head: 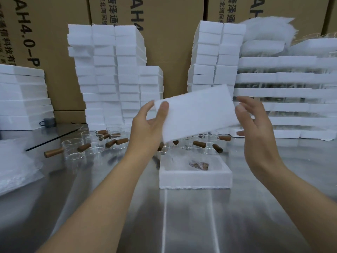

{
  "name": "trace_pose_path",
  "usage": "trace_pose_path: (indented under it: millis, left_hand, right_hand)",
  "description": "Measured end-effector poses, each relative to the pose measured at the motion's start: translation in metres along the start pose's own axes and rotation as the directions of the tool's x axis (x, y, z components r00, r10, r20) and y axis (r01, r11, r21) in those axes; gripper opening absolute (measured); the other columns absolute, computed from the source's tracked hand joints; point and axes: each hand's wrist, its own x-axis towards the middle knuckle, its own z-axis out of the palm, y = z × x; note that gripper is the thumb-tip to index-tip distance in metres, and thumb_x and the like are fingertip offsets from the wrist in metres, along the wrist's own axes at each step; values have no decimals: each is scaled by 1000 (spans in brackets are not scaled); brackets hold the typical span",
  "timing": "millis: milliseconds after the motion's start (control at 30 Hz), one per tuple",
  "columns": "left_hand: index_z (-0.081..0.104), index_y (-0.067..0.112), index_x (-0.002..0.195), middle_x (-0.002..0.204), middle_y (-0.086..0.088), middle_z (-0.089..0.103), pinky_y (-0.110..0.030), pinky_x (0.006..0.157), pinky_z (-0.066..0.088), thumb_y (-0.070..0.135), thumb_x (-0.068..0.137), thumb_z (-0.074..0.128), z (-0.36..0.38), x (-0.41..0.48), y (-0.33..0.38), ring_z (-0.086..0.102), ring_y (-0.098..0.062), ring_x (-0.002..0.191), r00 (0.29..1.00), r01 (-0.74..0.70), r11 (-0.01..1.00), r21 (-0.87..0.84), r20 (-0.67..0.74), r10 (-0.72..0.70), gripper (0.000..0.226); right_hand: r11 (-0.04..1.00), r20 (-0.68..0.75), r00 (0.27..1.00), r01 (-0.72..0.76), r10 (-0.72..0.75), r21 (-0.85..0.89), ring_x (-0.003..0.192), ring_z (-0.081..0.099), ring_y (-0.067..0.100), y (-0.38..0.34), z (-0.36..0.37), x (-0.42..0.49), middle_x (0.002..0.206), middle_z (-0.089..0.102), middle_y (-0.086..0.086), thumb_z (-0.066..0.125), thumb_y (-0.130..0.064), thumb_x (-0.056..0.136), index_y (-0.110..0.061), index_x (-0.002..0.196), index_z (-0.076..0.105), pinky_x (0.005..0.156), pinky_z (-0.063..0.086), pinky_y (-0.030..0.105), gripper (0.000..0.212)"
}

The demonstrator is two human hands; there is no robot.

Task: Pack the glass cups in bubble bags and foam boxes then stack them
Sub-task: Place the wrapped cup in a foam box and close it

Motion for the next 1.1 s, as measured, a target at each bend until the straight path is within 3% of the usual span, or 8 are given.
trace_pose_path:
  millis: [100,167,267,367,467,700,933,1100]
  left_hand:
    - [75,22,111,107,-5,80,-48,93,62,66,96,66,-3,3,-2,73,-18,97,970,240,970,32,44,-241,48]
    - [73,20,97,90,-6,76,-39,81,56,65,93,69,-3,3,-4,66,-21,84,947,319,945,73,25,-321,46]
    - [70,21,96,71,4,66,-31,62,39,66,91,68,-5,2,-7,57,-18,66,904,418,893,164,16,-426,46]
    - [65,23,88,50,9,59,-29,57,35,64,91,69,-8,1,-9,53,-13,49,871,479,854,206,11,-491,41]
    - [65,23,86,47,9,57,-26,52,32,61,90,72,-12,0,-13,50,-8,34,863,491,846,205,19,-505,39]
    - [73,22,98,72,4,67,-32,65,34,67,91,67,-13,-3,-20,57,-17,69,840,499,797,339,37,-542,46]
    - [78,16,112,84,1,68,-32,66,36,68,89,69,-12,-2,-24,56,-18,74,842,487,790,372,39,-537,57]
    - [73,16,81,66,7,58,-29,56,33,68,82,80,-13,0,-27,51,-15,66,895,412,814,409,-13,-446,53]
  right_hand:
    - [981,75,988,-146,137,128,116,62,9,1,2,4,133,59,-16,51,-72,88,-57,119,61,84,55,32,36]
    - [961,115,965,-248,234,123,109,64,12,6,2,7,128,59,-17,61,-61,92,-58,114,64,78,60,32,22]
    - [920,154,912,-391,381,36,102,68,17,19,0,9,122,63,-8,73,-46,92,-47,112,70,82,64,39,20]
    - [874,202,854,-485,480,-27,105,69,25,28,-2,8,121,69,-4,73,-48,91,-34,105,74,72,59,33,20]
    - [862,211,837,-503,504,-66,103,66,25,31,-2,6,121,68,-7,73,-50,90,-31,103,74,69,57,31,23]
    - [808,195,786,-557,587,-190,98,63,21,37,-4,5,117,67,-2,70,-50,88,-31,107,71,75,53,34,27]
    - [793,170,780,-559,602,-243,98,60,14,38,-3,5,114,63,-8,70,-41,86,-31,104,69,73,49,32,21]
    - [747,195,733,-575,652,-334,101,61,13,35,-5,2,112,65,-8,71,-53,75,-32,105,68,70,45,31,37]
